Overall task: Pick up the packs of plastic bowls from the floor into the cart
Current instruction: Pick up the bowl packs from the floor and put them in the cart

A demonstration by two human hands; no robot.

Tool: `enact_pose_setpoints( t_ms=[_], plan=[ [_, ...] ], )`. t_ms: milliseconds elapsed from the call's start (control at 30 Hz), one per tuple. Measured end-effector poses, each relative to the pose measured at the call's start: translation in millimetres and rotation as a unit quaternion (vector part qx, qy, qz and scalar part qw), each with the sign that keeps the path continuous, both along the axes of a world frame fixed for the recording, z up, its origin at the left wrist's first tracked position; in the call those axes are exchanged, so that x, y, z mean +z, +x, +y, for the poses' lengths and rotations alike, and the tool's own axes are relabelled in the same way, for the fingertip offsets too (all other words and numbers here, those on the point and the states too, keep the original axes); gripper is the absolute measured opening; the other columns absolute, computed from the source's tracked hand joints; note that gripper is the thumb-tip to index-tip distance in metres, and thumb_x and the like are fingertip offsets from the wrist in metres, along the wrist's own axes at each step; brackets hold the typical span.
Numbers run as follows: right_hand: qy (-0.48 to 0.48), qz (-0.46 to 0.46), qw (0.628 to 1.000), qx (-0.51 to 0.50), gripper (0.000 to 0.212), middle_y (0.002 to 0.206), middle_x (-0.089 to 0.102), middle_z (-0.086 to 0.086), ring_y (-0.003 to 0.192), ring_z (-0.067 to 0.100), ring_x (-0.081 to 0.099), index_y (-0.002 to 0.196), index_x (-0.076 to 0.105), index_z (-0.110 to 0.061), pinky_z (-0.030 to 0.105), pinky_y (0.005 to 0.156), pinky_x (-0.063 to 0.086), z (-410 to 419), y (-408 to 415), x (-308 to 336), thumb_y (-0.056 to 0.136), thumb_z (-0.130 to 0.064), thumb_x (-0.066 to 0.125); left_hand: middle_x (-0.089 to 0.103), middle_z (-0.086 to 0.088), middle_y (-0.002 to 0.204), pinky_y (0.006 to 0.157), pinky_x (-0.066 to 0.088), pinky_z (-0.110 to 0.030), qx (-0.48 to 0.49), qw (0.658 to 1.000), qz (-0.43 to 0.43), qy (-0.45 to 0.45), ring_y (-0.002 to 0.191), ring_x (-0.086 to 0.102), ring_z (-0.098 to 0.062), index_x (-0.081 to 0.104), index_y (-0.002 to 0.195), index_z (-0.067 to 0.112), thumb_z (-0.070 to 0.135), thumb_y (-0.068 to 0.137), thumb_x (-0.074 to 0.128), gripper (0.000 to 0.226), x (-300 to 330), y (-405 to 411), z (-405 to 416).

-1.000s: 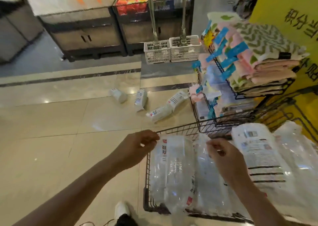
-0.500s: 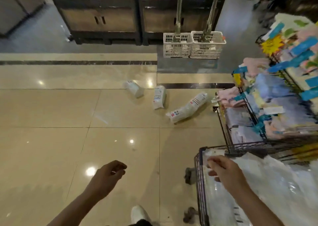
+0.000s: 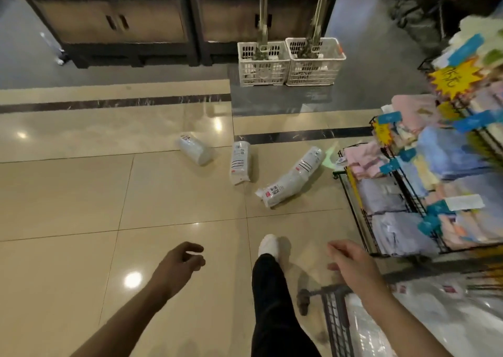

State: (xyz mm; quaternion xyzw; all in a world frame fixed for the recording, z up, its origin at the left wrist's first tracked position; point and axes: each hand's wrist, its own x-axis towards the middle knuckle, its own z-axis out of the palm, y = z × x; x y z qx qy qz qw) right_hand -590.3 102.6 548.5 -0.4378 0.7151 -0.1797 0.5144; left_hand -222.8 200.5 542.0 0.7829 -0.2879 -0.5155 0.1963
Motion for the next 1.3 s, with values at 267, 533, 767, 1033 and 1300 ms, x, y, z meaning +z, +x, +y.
enact_pose_setpoints(
  t_ms=[267, 533, 767, 1033, 1300],
  plan=[
    [0.035, -0.033, 0.999, -0.006, 0.006, 0.103, 0.076, -0.004, 0.09, 0.02, 0.076, 0.101, 0.07, -0.031, 0.04, 0.079, 0.06, -205.2, 75.6, -49.8, 0.101, -0.034, 0.065, 0.075, -0.014, 0.111, 0.078, 0.051, -0.035, 0.034, 0.999, 0.003, 0.03, 0.101, 0.069, -0.029, 0.065, 0.125, 0.013, 0.01, 0.101, 0.063, 0.025, -4.1, 55.8, -234.5],
    [0.143, 0.016, 0.99, -0.005, 0.005, 0.101, 0.073, -0.009, 0.098, 0.02, 0.072, 0.099, 0.069, -0.032, 0.033, 0.082, 0.053, -320.3, 118.4, -76.1, 0.1, -0.032, 0.064, 0.071, -0.013, 0.107, 0.075, 0.05, -0.034, 0.003, 0.998, -0.006, 0.069, 0.094, 0.065, -0.027, 0.066, 0.117, 0.015, 0.015, 0.092, 0.072, 0.025, -29.3, 96.3, -439.4],
    [0.203, 0.068, 0.971, -0.106, 0.012, 0.094, 0.072, -0.009, 0.092, 0.016, 0.066, 0.089, 0.067, -0.033, 0.031, 0.074, 0.047, -421.0, 132.5, -196.6, 0.099, -0.032, 0.061, 0.067, -0.003, 0.109, 0.093, 0.051, -0.043, -0.115, 0.981, -0.003, 0.155, 0.106, 0.063, -0.027, 0.057, 0.13, 0.02, 0.023, 0.097, 0.073, 0.037, -207.9, 105.0, -610.5],
    [0.262, 0.034, 0.921, -0.287, 0.088, 0.148, 0.055, 0.01, 0.126, 0.033, 0.058, 0.156, 0.035, -0.015, 0.039, 0.098, 0.046, -500.7, 152.3, -492.0, 0.086, -0.039, 0.082, 0.049, -0.011, 0.155, 0.104, 0.048, -0.045, -0.195, 0.964, -0.089, 0.159, 0.123, 0.053, -0.029, 0.025, 0.162, 0.018, 0.048, 0.078, 0.089, 0.11, -511.0, 94.0, -732.7],
    [0.276, 0.05, 0.839, -0.466, 0.139, 0.161, 0.033, 0.016, 0.143, 0.043, 0.043, 0.165, 0.006, -0.038, 0.055, 0.115, 0.04, -518.9, 180.5, -685.8, 0.06, -0.057, 0.096, 0.008, -0.018, 0.173, 0.115, 0.042, -0.059, -0.109, 0.97, -0.173, 0.132, 0.154, 0.027, -0.045, -0.02, 0.162, 0.038, 0.066, 0.059, 0.092, 0.155, -697.5, 80.0, -752.8]
  ],
)
